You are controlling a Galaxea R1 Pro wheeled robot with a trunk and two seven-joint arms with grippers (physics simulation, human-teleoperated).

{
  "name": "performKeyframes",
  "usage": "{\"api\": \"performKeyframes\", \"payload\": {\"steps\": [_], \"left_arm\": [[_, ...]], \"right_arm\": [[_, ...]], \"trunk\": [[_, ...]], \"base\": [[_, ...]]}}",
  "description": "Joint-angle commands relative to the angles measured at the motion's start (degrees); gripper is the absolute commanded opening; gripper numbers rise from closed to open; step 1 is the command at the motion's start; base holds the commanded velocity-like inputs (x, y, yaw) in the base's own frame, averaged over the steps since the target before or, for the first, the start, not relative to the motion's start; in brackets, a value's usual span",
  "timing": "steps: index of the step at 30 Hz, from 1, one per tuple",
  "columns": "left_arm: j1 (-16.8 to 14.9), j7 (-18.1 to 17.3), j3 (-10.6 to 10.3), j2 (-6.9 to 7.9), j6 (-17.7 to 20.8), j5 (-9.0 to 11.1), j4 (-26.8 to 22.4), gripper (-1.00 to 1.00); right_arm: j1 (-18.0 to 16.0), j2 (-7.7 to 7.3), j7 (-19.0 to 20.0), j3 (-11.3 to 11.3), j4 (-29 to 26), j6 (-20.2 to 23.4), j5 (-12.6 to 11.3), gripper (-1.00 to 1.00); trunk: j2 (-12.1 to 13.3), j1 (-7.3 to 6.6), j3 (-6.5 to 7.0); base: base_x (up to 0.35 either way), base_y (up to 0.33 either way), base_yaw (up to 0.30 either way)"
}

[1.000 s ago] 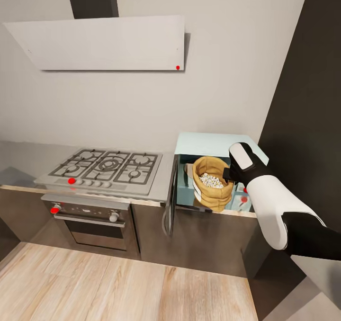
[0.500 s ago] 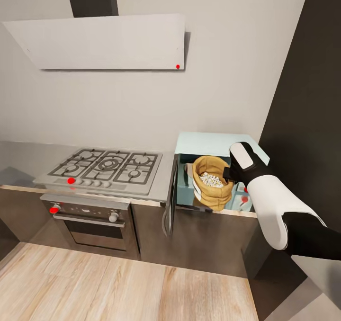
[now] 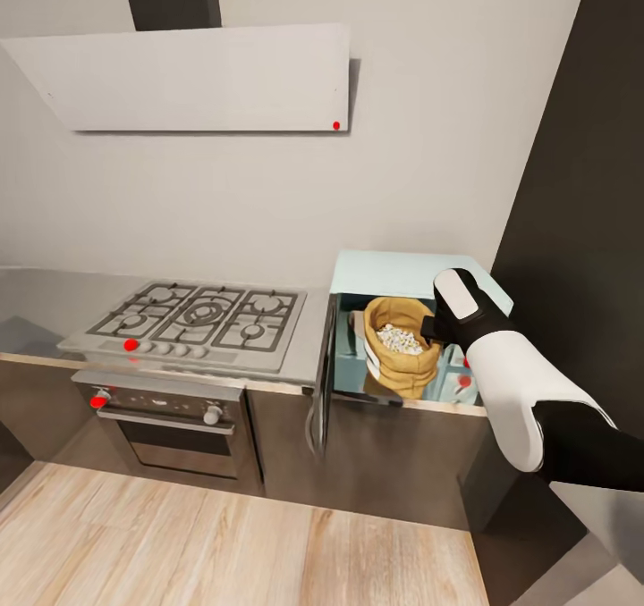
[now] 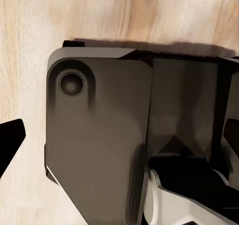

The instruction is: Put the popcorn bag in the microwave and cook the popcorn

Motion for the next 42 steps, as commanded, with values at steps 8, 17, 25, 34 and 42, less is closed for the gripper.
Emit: {"api": "performKeyframes", "payload": {"steps": [8,17,25,34,42], "left_arm": [[0.0,-0.3,0.5,-0.03,-0.1,0.0,0.0,1.0],[0.0,-0.3,0.5,-0.01,-0.1,-0.1,0.0,1.0],[0.0,-0.3,0.5,-0.01,-0.1,0.0,0.0,1.0],[0.0,-0.3,0.4,-0.04,-0.1,-0.1,0.0,1.0],[0.0,-0.3,0.5,-0.01,-0.1,0.0,0.0,1.0]], "right_arm": [[0.0,0.08,-0.5,-0.2,-0.1,0.2,-0.3,-1.0],[0.0,-0.06,-0.5,-0.2,-0.1,0.2,-0.3,-1.0],[0.0,-0.14,-0.5,-0.2,-0.1,0.2,-0.3,-1.0],[0.0,-0.19,-0.5,-0.3,-0.1,0.2,-0.3,-1.0],[0.0,-0.2,-0.6,-0.4,0.0,0.2,-0.3,-1.0]], "trunk": [[-0.1,0.04,-0.11],[-0.1,0.04,-0.11],[-0.1,0.04,-0.11],[-0.1,0.04,-0.11],[-0.1,0.04,-0.11]], "base": [[0.009,0.0,0.0],[0.083,0.0,0.0],[0.062,0.0,0.0],[0.097,0.0,0.0],[0.067,0.0,0.0]]}}
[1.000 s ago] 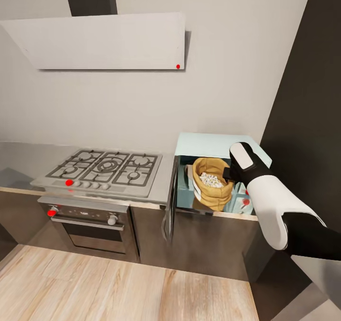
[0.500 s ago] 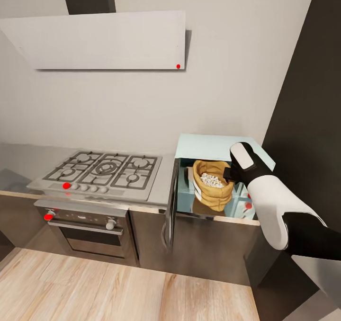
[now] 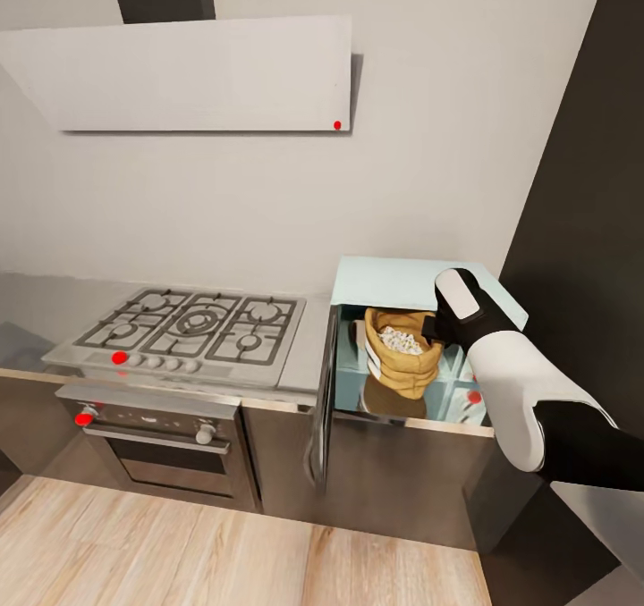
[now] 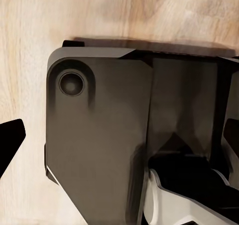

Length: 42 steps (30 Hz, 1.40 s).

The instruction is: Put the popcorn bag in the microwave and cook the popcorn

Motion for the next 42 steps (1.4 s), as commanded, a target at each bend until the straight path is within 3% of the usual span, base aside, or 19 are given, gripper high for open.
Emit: {"api": "performKeyframes", "payload": {"steps": [1,42], "left_arm": [[0.0,-0.3,0.5,-0.05,-0.1,0.0,0.0,1.0],[0.0,-0.3,0.4,-0.1,0.0,-0.2,0.0,1.0]], "right_arm": [[0.0,0.04,-0.5,-0.3,-0.1,0.2,-0.3,-1.0],[0.0,0.0,-0.5,-0.1,-0.1,0.2,-0.3,-1.0]], "trunk": [[-0.1,0.03,-0.11],[-0.1,0.03,-0.11]], "base": [[0.001,0.0,0.0],[0.055,-0.008,0.0]]}}
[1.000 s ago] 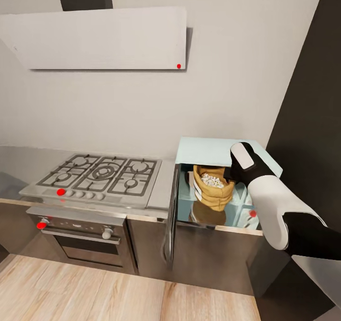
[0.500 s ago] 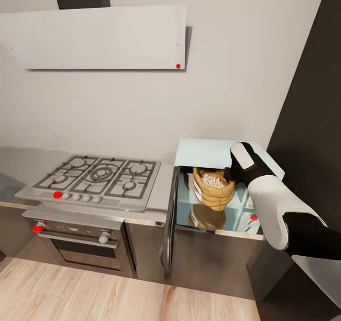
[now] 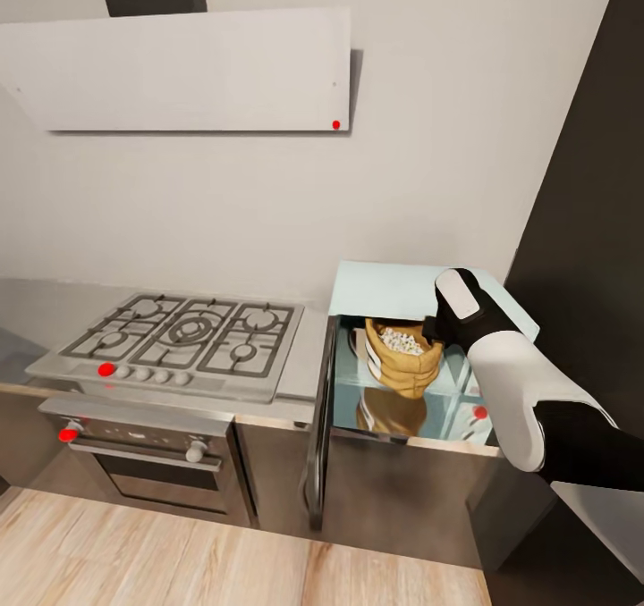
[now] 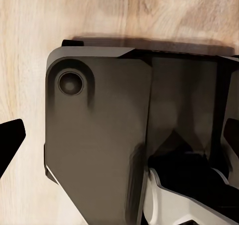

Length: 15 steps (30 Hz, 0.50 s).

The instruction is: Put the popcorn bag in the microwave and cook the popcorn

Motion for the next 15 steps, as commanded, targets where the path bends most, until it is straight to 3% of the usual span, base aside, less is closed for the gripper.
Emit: {"api": "performKeyframes", "payload": {"steps": [1,15], "left_arm": [[0.0,-0.3,0.5,-0.01,-0.1,0.0,0.0,1.0],[0.0,-0.3,0.4,-0.01,-0.2,-0.2,0.0,1.0]], "right_arm": [[0.0,0.05,-0.5,-0.2,-0.1,0.2,-0.3,-1.0],[0.0,0.05,-0.5,-0.2,-0.1,0.2,-0.3,-1.0]], "trunk": [[-0.1,0.04,-0.11],[-0.1,0.04,-0.11]], "base": [[0.127,0.0,0.0],[0.01,0.0,0.0]]}}
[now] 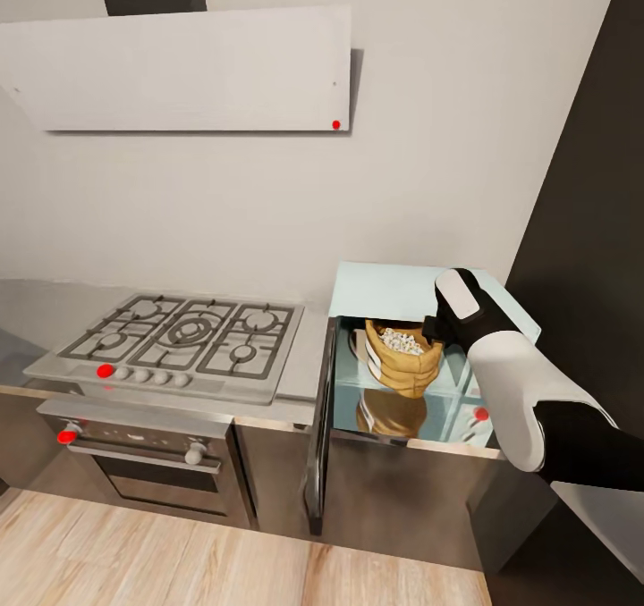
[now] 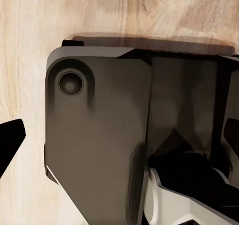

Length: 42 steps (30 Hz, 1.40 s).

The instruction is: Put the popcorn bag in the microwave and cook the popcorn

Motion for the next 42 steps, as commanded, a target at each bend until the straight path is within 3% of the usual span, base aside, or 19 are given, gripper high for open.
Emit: {"api": "performKeyframes", "payload": {"steps": [1,34,35,42], "left_arm": [[0.0,-0.3,0.5,-0.01,-0.1,-0.1,0.0,1.0],[0.0,-0.4,0.5,-0.01,0.0,-0.2,0.0,1.0],[0.0,-0.4,0.5,-0.01,0.0,-0.2,0.0,1.0],[0.0,-0.4,0.5,0.0,0.0,-0.2,0.0,1.0]], "right_arm": [[0.0,0.05,-0.5,-0.2,-0.1,0.2,-0.3,-1.0],[0.0,-0.04,-0.4,-0.3,-0.1,0.2,-0.3,-1.0],[0.0,-0.04,-0.4,-0.2,-0.1,0.2,-0.3,1.0],[0.0,0.04,-0.4,-0.2,-0.1,0.2,-0.3,1.0]], "trunk": [[-0.1,0.03,-0.11],[-0.1,0.03,-0.11],[-0.1,0.03,-0.11],[-0.1,0.03,-0.11]], "base": [[0.016,0.0,0.0],[0.023,0.0,0.0],[0.0,0.0,0.0],[0.0,0.0,0.0]]}}
